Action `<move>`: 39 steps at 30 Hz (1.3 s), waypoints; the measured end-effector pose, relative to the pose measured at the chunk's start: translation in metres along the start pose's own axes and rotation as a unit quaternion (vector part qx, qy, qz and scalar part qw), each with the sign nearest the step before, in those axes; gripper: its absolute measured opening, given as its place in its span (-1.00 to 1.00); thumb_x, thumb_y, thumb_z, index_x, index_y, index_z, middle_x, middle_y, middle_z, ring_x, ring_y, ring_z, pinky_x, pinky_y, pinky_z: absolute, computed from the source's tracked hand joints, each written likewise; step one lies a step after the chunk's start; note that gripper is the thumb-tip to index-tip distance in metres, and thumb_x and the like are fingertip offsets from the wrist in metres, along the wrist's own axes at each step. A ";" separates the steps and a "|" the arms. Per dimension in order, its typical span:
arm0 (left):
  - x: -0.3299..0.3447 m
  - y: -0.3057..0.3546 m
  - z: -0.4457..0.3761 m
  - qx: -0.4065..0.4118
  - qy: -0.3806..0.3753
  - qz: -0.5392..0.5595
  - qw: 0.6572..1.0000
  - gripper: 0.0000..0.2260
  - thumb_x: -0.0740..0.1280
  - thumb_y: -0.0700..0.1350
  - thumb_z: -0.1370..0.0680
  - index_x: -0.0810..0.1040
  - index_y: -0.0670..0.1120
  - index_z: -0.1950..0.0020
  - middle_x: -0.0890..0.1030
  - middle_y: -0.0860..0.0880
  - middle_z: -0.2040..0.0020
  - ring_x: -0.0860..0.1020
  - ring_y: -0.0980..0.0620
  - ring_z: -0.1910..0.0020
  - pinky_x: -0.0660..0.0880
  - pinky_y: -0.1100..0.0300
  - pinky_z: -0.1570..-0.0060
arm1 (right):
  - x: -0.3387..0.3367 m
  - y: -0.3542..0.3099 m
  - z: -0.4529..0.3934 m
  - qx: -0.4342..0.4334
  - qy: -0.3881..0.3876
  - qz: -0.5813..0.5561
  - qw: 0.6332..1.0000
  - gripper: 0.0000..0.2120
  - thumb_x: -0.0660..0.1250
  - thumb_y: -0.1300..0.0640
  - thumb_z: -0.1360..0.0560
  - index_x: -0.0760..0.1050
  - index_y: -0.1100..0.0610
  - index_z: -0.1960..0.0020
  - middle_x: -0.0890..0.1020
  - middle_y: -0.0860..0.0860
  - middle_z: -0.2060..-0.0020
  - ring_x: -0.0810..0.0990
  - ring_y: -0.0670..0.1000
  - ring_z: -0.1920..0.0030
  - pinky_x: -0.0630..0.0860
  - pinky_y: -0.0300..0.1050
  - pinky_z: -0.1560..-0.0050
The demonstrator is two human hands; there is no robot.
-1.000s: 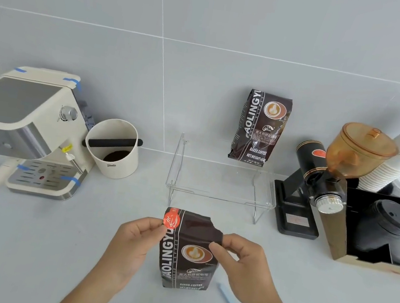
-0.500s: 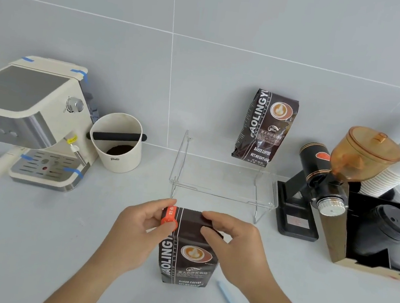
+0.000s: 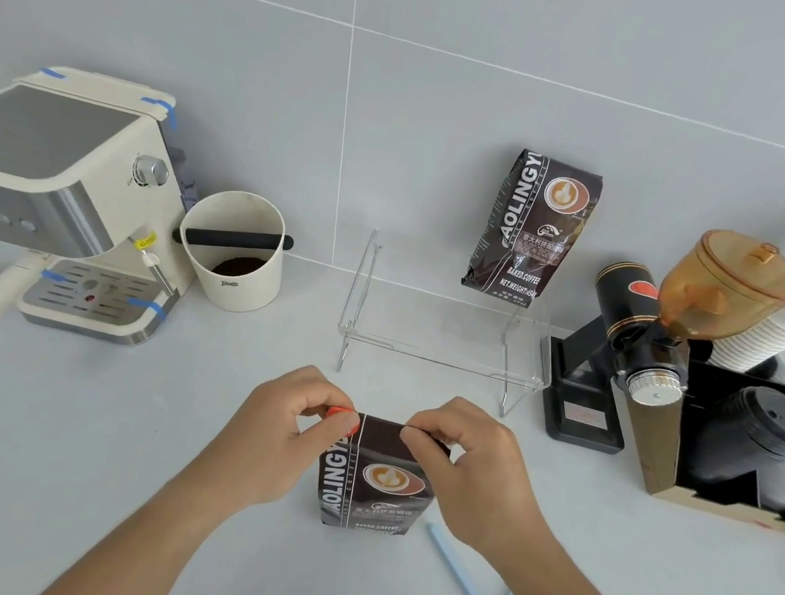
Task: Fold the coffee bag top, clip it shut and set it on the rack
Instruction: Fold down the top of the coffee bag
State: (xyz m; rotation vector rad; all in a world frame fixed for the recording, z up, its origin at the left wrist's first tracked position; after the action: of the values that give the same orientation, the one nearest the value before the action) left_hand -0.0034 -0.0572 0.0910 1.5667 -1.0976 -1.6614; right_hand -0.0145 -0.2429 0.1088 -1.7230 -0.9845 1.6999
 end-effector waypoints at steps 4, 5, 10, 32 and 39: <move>0.009 -0.011 0.000 -0.049 -0.024 0.098 0.994 -0.92 0.43 -0.04 -0.43 0.67 -0.01 0.25 0.68 -0.06 0.21 0.62 -0.02 0.24 0.50 0.22 0.13 | 0.002 0.005 -0.003 0.043 -0.016 -0.035 0.998 -0.78 0.42 0.23 -0.47 0.61 -0.02 0.30 0.58 -0.10 0.33 0.54 -0.15 0.27 0.42 -0.41 0.20; 0.010 -0.013 0.000 -0.064 -0.018 0.134 0.989 -0.88 0.43 0.01 -0.38 0.68 -0.02 0.23 0.68 -0.13 0.23 0.61 -0.07 0.27 0.50 0.16 0.13 | 0.003 0.007 -0.003 0.064 -0.018 -0.054 0.996 -0.77 0.42 0.23 -0.46 0.61 0.00 0.32 0.60 -0.07 0.34 0.55 -0.16 0.28 0.44 -0.39 0.20; 0.013 -0.016 -0.001 -0.088 -0.005 0.224 0.971 -0.77 0.43 -0.29 -0.47 0.69 0.07 0.12 0.63 -0.10 0.38 0.57 0.07 0.34 0.48 0.32 0.22 | 0.009 0.015 -0.004 0.146 -0.027 -0.147 0.978 -0.75 0.40 0.29 -0.46 0.63 0.03 0.33 0.69 -0.04 0.41 0.60 -0.07 0.34 0.53 -0.09 0.22; 0.018 -0.021 0.005 -0.052 -0.059 0.041 0.996 -0.74 0.50 -0.15 -0.41 0.63 0.22 0.07 0.67 0.11 0.10 0.63 0.17 0.05 0.55 0.21 -0.09 | 0.025 0.023 -0.004 0.127 -0.235 -0.067 0.961 -0.72 0.54 0.20 -0.36 0.64 0.00 -0.04 0.71 -0.07 0.09 0.64 -0.13 0.12 0.53 -0.29 0.04; 0.022 -0.020 0.006 -0.032 -0.085 0.008 0.996 -0.79 0.43 -0.10 -0.48 0.60 0.26 0.13 0.59 0.21 0.04 0.60 0.20 0.04 0.51 0.31 0.06 | 0.021 0.020 -0.004 0.030 -0.170 0.033 0.984 -0.81 0.42 0.20 -0.45 0.68 0.01 -0.02 0.62 -0.12 0.16 0.55 -0.18 0.14 0.43 -0.38 0.07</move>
State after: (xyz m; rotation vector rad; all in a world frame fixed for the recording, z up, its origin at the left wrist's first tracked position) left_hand -0.0102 -0.0656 0.0630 1.3942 -1.1271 -1.8280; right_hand -0.0092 -0.2380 0.0806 -1.4687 -1.0186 2.0925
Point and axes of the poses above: each hand's wrist, its own z-axis away from the middle knuckle, its own x-axis out of the palm, y = z × x, the point moved 7 cm from there along -z, towards the middle knuckle
